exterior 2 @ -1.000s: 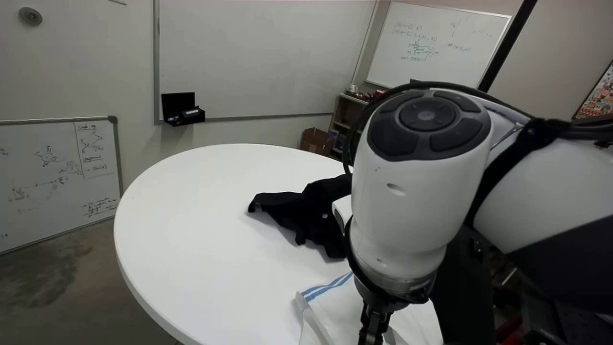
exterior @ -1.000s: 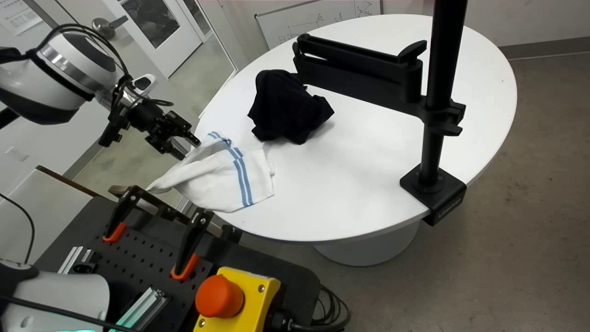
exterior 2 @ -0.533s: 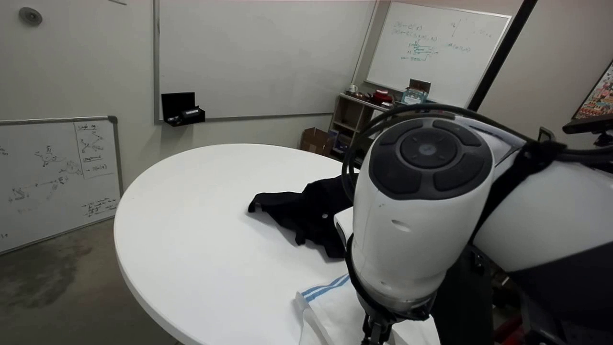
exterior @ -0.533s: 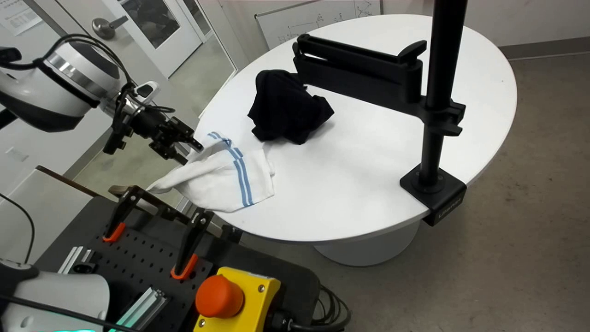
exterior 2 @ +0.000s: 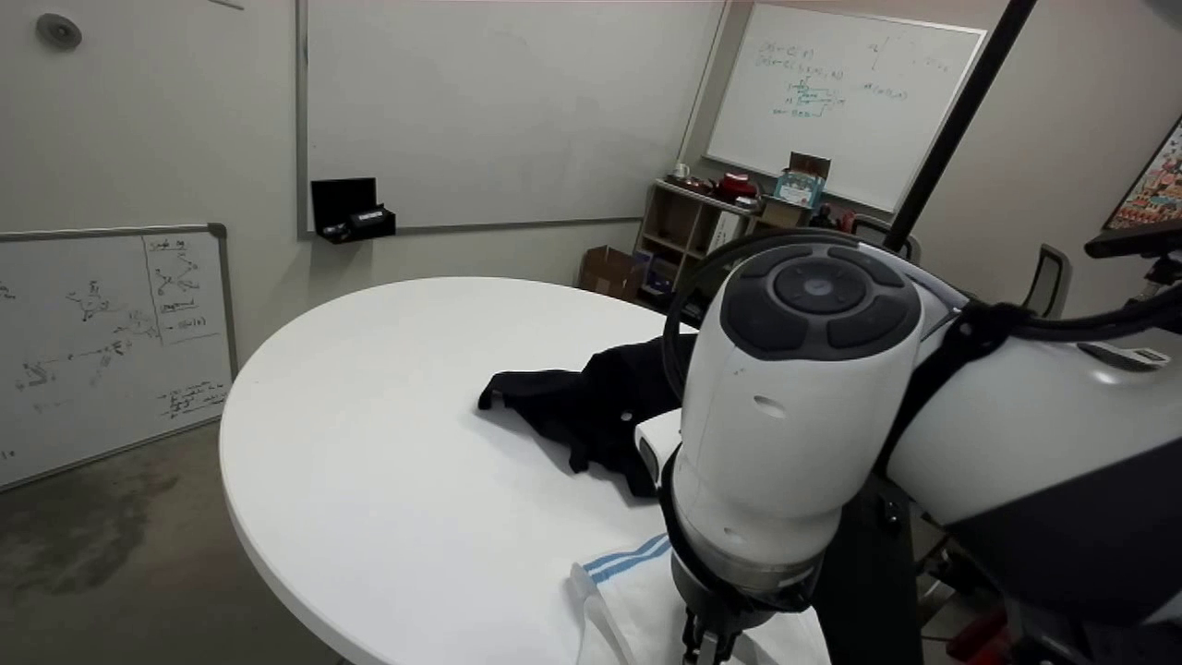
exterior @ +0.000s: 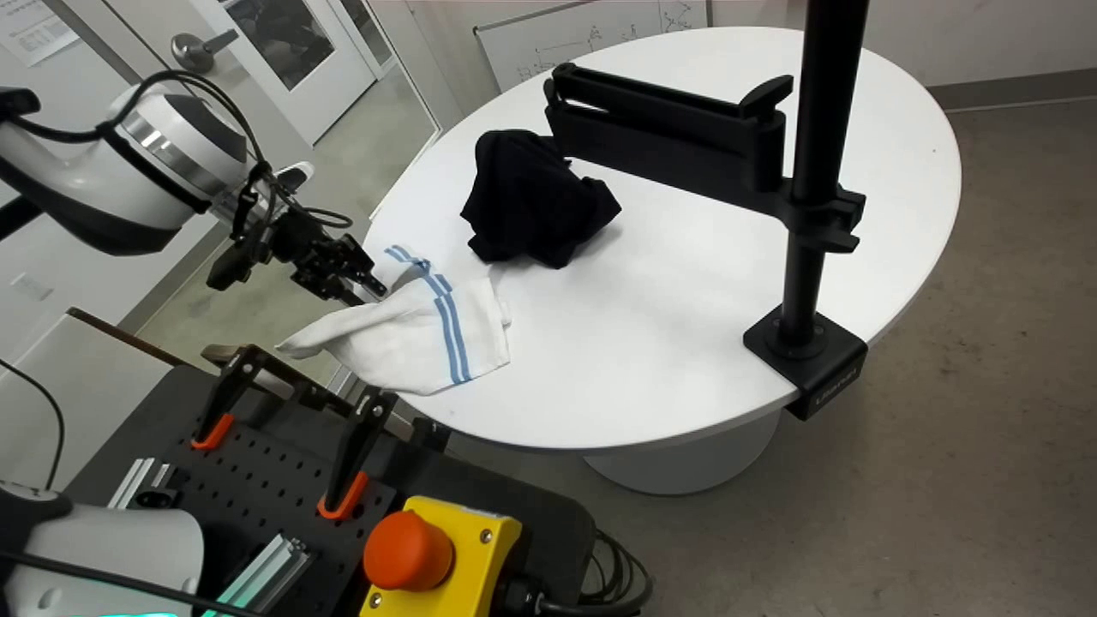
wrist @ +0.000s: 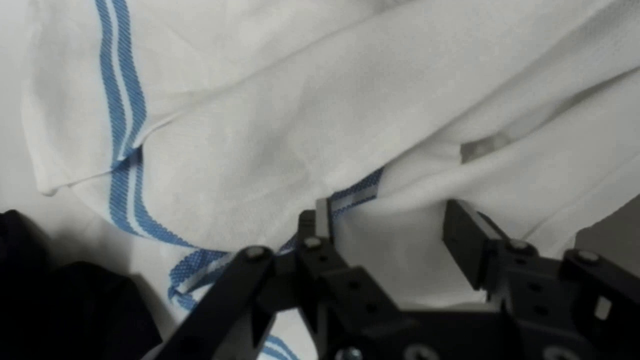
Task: Hang the white cloth on the stand
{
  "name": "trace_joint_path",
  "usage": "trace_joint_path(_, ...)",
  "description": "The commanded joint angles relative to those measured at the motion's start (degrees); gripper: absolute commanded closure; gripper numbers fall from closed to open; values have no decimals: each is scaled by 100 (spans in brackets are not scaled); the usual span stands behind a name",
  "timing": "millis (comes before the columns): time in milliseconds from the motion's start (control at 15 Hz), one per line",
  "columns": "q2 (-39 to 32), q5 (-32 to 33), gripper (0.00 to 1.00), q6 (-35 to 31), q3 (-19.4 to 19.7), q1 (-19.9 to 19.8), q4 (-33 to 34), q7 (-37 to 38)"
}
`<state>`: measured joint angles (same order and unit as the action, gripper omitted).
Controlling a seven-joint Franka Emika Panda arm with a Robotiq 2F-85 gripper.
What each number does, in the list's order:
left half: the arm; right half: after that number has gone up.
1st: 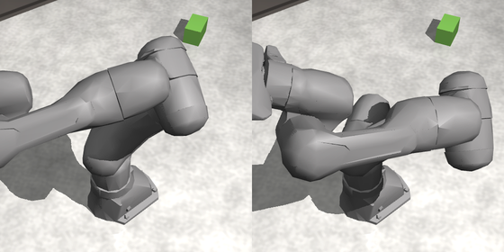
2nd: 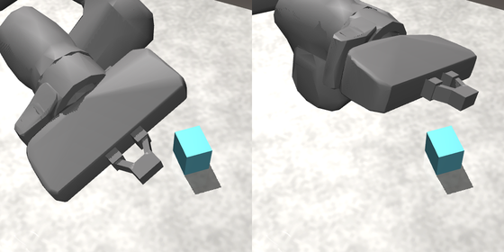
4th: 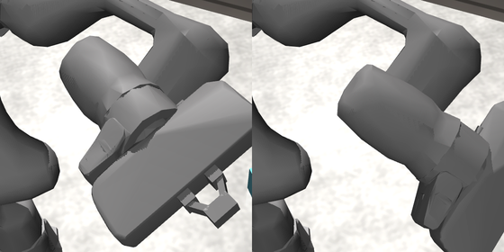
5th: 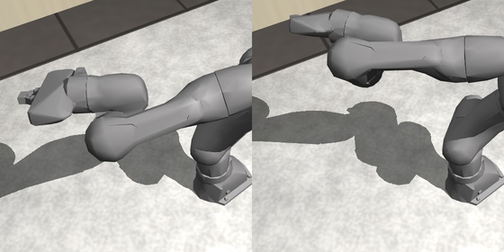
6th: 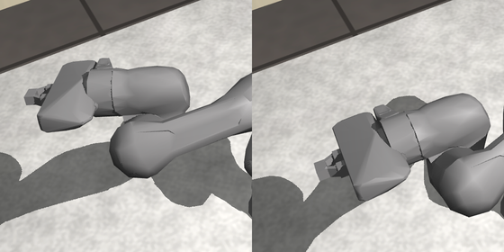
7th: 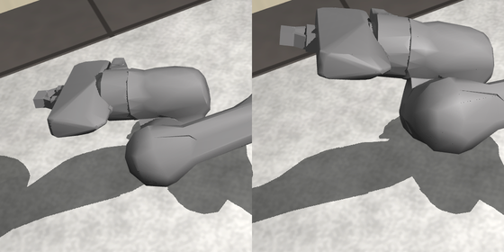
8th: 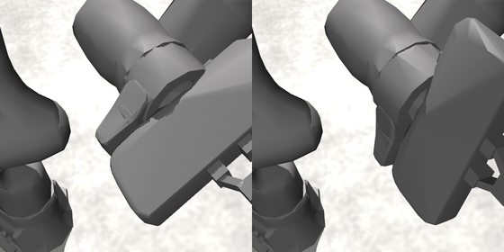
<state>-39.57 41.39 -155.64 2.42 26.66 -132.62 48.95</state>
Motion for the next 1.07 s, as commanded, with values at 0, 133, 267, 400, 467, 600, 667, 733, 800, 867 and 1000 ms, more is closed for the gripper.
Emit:
trace_joint_path(0, -111, -183, 68, -362, 24, -136, 14, -401)
trace_joint_path(133, -124, -261, 84, -435, 56, -134, 7, -507)
trace_joint_path(267, -115, -348, 98, -469, 81, -109, -3, -610)
trace_joint_path(400, -45, -411, 100, -492, 124, -47, -43, -679)
trace_joint_path(467, -25, -440, 100, -514, 142, -25, -55, -699)
trace_joint_path(600, 56, -478, 100, -559, 195, 49, -101, -732)
trace_joint_path(667, 156, -473, 100, -576, 248, 123, -153, -712)
trace_joint_path(733, 219, -482, 100, -574, 277, 163, -181, -710)
trace_joint_path(800, 357, -453, 100, -535, 322, 238, -242, -699)
trace_joint_path(867, 487, -444, 100, -426, 354, 313, -283, -677)
trace_joint_path(1000, 870, -335, 100, -331, 436, 489, -471, -608)
